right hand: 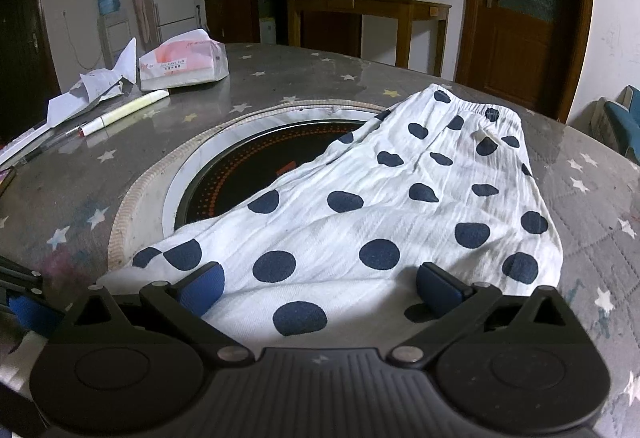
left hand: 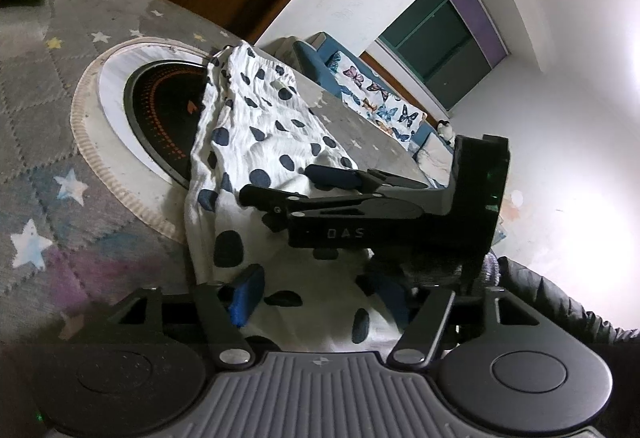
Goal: Fold clothes
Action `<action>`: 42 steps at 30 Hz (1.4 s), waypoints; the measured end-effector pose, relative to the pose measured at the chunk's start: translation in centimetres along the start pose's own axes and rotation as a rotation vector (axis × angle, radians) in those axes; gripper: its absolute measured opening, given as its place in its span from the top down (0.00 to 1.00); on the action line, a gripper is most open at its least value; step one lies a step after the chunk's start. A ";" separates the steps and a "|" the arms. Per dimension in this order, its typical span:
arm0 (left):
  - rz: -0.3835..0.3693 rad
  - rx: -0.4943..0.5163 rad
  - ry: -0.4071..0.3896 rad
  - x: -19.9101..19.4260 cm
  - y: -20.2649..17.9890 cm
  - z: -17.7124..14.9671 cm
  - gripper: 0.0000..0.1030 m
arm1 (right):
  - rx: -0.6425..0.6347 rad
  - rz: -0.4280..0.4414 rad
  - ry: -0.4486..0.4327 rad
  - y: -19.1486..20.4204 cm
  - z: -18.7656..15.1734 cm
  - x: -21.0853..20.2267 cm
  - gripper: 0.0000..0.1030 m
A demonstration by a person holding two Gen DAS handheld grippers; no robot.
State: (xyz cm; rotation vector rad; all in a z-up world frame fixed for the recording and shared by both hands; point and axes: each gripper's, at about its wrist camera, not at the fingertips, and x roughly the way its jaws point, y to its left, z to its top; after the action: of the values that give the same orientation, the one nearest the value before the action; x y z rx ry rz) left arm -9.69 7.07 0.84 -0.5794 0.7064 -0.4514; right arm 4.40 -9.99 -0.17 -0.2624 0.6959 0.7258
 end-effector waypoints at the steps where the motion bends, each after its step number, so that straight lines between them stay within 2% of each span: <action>1: 0.002 0.006 -0.001 0.0 -0.2 -0.1 0.29 | 0.000 0.000 0.000 0.0 0.0 0.0 0.00; 7: 0.025 0.024 -0.007 0.0 -0.7 -0.3 0.28 | 0.001 0.004 0.003 -0.1 0.0 0.0 0.00; 11: 0.041 0.046 -0.006 0.1 -1.2 -0.4 0.23 | 0.002 0.025 0.019 -0.4 0.4 -0.2 0.00; 15: 0.045 0.064 -0.004 0.2 -1.6 -0.6 0.18 | 0.039 0.052 0.005 -1.5 0.5 -1.3 0.00; 23: 0.053 0.082 -0.001 0.5 -1.9 -0.6 0.13 | 0.104 0.053 -0.012 -5.0 0.3 -2.4 0.00; 27: 0.056 0.089 0.000 0.6 -2.0 -0.7 0.11 | 0.169 0.080 -0.057 -6.1 0.1 -3.5 0.00; 33: 0.058 0.097 0.000 0.7 -2.2 -0.7 0.10 | 0.259 -0.015 -0.050 -8.6 -0.9 -4.2 0.02; 35: 0.060 0.098 0.000 0.8 -2.2 -0.7 0.09 | 0.310 -0.025 -0.045 -9.6 -1.3 -4.3 0.12; 37: 0.063 0.101 0.000 0.8 -2.3 -0.7 0.09 | 0.355 -0.008 -0.045 -10.5 -1.6 -4.2 0.14; 39: 0.066 0.107 -0.001 0.8 -2.4 -0.8 0.09 | 0.374 0.008 -0.050 -10.8 -1.4 -4.0 0.21; 42: 0.069 0.106 -0.002 0.7 -2.5 -0.8 0.09 | 0.379 0.013 -0.061 -10.9 -0.7 -3.6 0.39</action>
State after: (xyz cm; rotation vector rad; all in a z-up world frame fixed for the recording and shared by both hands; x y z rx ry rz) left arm -10.27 4.54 1.56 -0.4545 0.6947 -0.4209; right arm 9.62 -20.15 1.56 0.1101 0.7621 0.5979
